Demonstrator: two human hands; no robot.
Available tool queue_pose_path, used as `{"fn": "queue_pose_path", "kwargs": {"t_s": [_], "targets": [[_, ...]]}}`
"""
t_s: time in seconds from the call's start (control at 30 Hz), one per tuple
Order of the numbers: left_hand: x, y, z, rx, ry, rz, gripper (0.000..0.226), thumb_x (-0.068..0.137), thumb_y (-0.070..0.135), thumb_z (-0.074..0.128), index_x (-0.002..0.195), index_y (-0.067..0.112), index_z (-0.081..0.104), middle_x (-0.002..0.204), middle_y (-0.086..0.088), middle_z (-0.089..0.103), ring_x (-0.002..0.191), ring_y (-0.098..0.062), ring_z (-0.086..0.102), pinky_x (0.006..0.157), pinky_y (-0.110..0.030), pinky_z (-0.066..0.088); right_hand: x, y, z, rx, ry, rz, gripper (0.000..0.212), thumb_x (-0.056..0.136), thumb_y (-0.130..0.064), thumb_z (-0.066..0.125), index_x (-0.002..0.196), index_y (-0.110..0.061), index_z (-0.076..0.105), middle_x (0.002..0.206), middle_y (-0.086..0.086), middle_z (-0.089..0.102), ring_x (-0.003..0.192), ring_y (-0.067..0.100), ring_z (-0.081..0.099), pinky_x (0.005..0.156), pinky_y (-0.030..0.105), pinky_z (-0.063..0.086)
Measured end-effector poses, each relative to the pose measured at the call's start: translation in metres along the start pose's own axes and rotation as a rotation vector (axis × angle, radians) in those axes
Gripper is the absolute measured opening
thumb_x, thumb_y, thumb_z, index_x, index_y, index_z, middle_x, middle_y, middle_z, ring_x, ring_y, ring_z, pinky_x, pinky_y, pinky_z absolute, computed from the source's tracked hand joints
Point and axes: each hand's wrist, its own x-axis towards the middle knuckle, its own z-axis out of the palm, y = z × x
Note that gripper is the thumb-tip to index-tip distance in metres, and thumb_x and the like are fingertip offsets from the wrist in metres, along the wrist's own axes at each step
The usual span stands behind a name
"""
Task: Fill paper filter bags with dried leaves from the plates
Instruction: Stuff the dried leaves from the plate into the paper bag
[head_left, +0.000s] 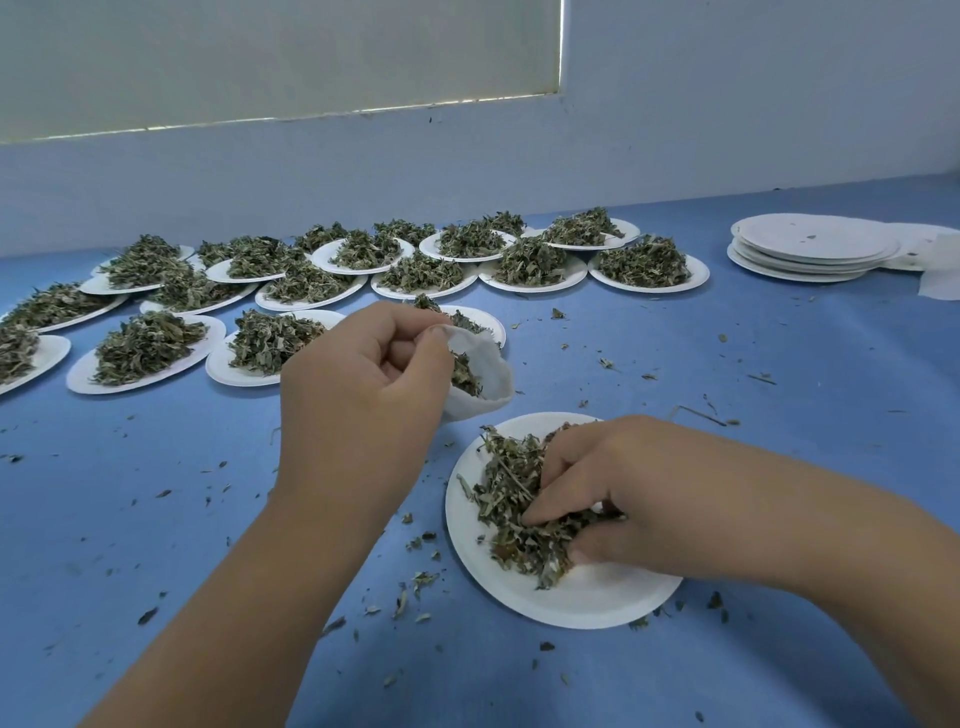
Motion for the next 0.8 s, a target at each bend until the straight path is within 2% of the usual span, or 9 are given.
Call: {"fn": "queue_pose_path", "kwargs": {"t_s": [0.17, 0.3, 0.4, 0.57, 0.7, 0.8], "targets": [[-0.002, -0.003, 0.003, 0.03, -0.019, 0.02, 0.019, 0.09, 0.011, 0.062, 0.08, 0.025, 0.07, 0.054, 0.008, 0.05, 0.045, -0.005, 0.04, 0.042, -0.009, 0.029, -0.001, -0.009, 0.0, -0.038, 0.056, -0.005, 0.031, 0.088, -0.023, 0.061, 0.113, -0.041, 0.068, 0.089, -0.028, 0.046, 0.077, -0.022, 0.04, 0.069, -0.001, 0.031], [-0.004, -0.005, 0.006, 0.077, -0.045, 0.053, 0.02, 0.09, 0.011, 0.062, 0.079, 0.027, 0.069, 0.057, -0.001, 0.051, 0.047, -0.006, 0.04, 0.044, -0.011, 0.03, 0.0, -0.011, 0.003, -0.086, 0.076, 0.003, 0.032, 0.089, -0.022, 0.056, 0.114, -0.038, 0.068, 0.098, -0.02, 0.053, 0.087, -0.002, 0.044, 0.06, 0.005, 0.032], [-0.006, -0.005, 0.008, 0.097, -0.072, 0.064, 0.021, 0.09, 0.011, 0.061, 0.078, 0.029, 0.068, 0.058, 0.002, 0.051, 0.048, -0.006, 0.04, 0.045, -0.012, 0.03, 0.0, -0.011, 0.004, -0.101, 0.091, 0.01, 0.029, 0.088, -0.022, 0.056, 0.11, -0.035, 0.07, 0.098, -0.018, 0.056, 0.087, 0.003, 0.046, 0.061, 0.008, 0.032], [-0.008, -0.007, 0.012, 0.137, -0.117, 0.056, 0.02, 0.088, 0.012, 0.062, 0.076, 0.027, 0.068, 0.057, 0.006, 0.051, 0.048, -0.005, 0.042, 0.047, -0.01, 0.032, -0.004, -0.009, -0.009, 0.175, 0.13, 0.061, 0.021, 0.083, -0.025, 0.066, 0.097, -0.04, 0.073, 0.089, -0.021, 0.064, 0.078, -0.002, 0.057, 0.072, 0.022, 0.05], [-0.01, -0.007, 0.013, 0.152, -0.142, 0.054, 0.02, 0.087, 0.013, 0.062, 0.074, 0.028, 0.067, 0.06, 0.002, 0.052, 0.048, -0.005, 0.041, 0.046, -0.012, 0.033, -0.01, -0.005, -0.025, 0.399, 0.239, 0.078, 0.018, 0.079, -0.029, 0.071, 0.088, -0.044, 0.072, 0.082, -0.01, 0.07, 0.073, 0.014, 0.065, 0.075, 0.042, 0.055], [-0.011, -0.005, 0.014, 0.155, -0.146, 0.063, 0.022, 0.087, 0.013, 0.062, 0.074, 0.031, 0.066, 0.057, 0.007, 0.051, 0.048, -0.005, 0.041, 0.046, -0.011, 0.032, -0.016, 0.001, -0.033, 0.496, 0.247, 0.061, 0.014, 0.076, -0.031, 0.074, 0.086, -0.041, 0.073, 0.076, -0.003, 0.07, 0.071, 0.021, 0.065, 0.075, 0.046, 0.056]]}}
